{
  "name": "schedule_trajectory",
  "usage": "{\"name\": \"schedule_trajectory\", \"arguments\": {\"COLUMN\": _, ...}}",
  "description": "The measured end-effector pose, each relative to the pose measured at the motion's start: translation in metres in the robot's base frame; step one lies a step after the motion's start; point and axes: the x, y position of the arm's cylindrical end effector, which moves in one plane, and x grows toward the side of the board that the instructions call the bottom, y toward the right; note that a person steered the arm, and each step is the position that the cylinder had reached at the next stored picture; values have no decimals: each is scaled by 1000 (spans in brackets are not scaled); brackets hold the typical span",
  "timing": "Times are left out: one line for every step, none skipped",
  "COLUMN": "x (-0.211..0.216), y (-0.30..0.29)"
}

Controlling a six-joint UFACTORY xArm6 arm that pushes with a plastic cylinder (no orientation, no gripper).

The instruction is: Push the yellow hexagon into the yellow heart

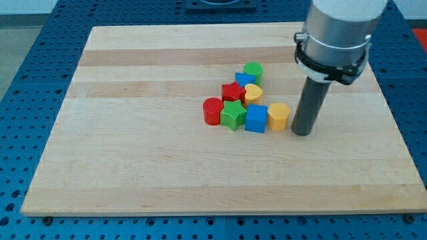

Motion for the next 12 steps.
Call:
{"name": "schedule_trajectory", "arguments": {"x": -16, "y": -15}}
{"name": "schedule_trajectory", "arguments": {"x": -39, "y": -25}}
{"name": "schedule_trajectory", "arguments": {"x": -56, "y": -34}}
{"name": "schedule_trajectory", "arguments": {"x": -59, "y": -42}}
{"name": "schedule_trajectory", "arguments": {"x": -59, "y": -45}}
{"name": "schedule_trajectory", "arguments": {"x": -50, "y": -42}}
{"name": "schedule_trajectory", "arguments": {"x": -45, "y": -18}}
{"name": "schedule_trajectory", "arguments": {"x": -44, "y": 3}}
{"name": "schedule_trajectory", "arguments": {"x": -29, "y": 6}}
{"name": "schedule_trajectory", "arguments": {"x": 1, "y": 5}}
{"name": "schedule_trajectory", "arguments": {"x": 29, "y": -3}}
{"name": "schedule_trajectory", "arguments": {"x": 54, "y": -4}}
